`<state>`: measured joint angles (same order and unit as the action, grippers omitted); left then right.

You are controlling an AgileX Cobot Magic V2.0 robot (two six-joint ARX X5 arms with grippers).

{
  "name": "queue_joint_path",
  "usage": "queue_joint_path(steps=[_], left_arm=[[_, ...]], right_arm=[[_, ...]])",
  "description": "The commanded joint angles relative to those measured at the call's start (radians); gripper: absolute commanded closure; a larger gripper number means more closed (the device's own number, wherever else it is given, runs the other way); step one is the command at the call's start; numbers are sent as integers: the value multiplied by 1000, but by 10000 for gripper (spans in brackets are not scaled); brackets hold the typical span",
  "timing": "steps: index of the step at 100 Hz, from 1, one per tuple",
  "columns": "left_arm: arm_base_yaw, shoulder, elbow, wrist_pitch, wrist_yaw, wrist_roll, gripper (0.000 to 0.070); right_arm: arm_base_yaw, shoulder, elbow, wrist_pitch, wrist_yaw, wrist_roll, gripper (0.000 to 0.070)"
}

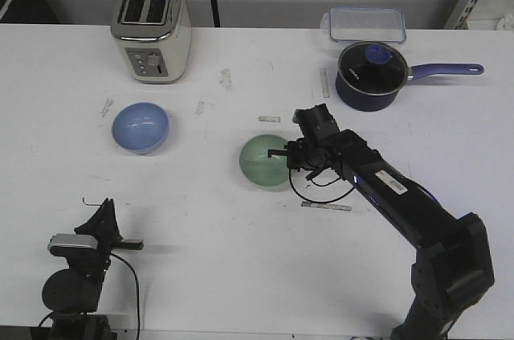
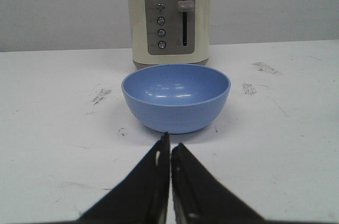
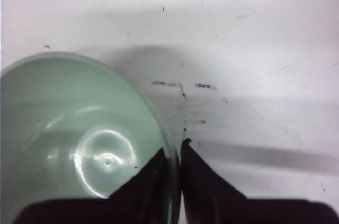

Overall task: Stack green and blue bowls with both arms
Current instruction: 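Grip the green bowl rim and drag it toward the table center, then release the green bowl and retract the right gripper to rest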

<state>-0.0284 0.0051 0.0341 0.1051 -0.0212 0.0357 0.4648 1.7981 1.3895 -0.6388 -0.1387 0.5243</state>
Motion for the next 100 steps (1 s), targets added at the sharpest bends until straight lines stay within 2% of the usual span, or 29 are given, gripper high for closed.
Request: queue_joint_path(steps=[1, 5, 16, 31, 46, 71, 83, 100], left_arm=[[1, -2, -23, 16, 2, 5, 697], [1, -2, -23, 16, 2, 5, 697], [1, -2, -23, 16, 2, 5, 697], [1, -2, -23, 16, 2, 5, 697], [1, -2, -23, 16, 2, 5, 697], [1, -2, -23, 16, 2, 5, 697], [1, -2, -23, 16, 2, 5, 697], [1, -2, -23, 16, 2, 5, 697]], right_arm=[[11, 23, 14, 9, -12, 2, 678], [12, 23, 14, 10, -21, 2, 643], [14, 23, 14, 10, -24, 3, 475], [14, 18, 14, 11, -17, 3, 445], [14, -23, 14, 26, -11, 1, 285], [13, -109, 14, 43, -10, -35, 282], [13, -162, 10, 66, -10, -108, 284], [-4, -271, -82, 213, -10, -181, 307]])
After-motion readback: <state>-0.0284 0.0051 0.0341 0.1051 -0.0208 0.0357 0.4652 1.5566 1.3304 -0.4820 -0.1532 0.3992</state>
